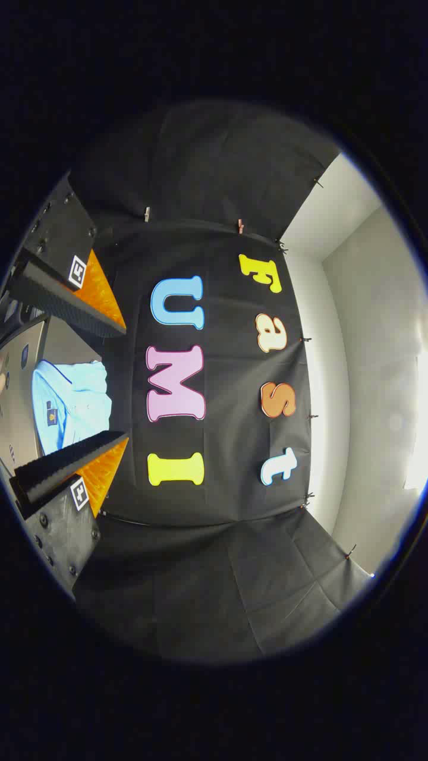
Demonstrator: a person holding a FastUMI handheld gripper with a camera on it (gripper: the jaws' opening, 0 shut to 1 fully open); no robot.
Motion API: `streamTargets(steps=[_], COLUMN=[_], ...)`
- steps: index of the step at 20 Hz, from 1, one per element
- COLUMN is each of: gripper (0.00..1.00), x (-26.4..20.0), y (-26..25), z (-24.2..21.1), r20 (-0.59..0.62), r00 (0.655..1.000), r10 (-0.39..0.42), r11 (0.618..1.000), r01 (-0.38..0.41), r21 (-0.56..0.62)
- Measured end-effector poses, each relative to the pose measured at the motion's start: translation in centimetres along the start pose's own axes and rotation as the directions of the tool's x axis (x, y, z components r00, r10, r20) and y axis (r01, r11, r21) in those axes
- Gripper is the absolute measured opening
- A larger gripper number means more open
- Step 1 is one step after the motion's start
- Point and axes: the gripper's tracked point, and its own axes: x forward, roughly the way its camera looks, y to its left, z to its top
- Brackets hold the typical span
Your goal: Put the clothes into the washing machine and then close the washing machine lid.
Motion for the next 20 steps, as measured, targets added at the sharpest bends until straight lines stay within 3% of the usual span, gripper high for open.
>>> streamTargets(steps=[20], gripper=[0.99], x=[0.7], y=[-1.1], z=[-0.4], r20=[-0.013], r00=[1.0], r10=[-0.016], r11=[1.0], r01=[0.016], r21=[-0.005])
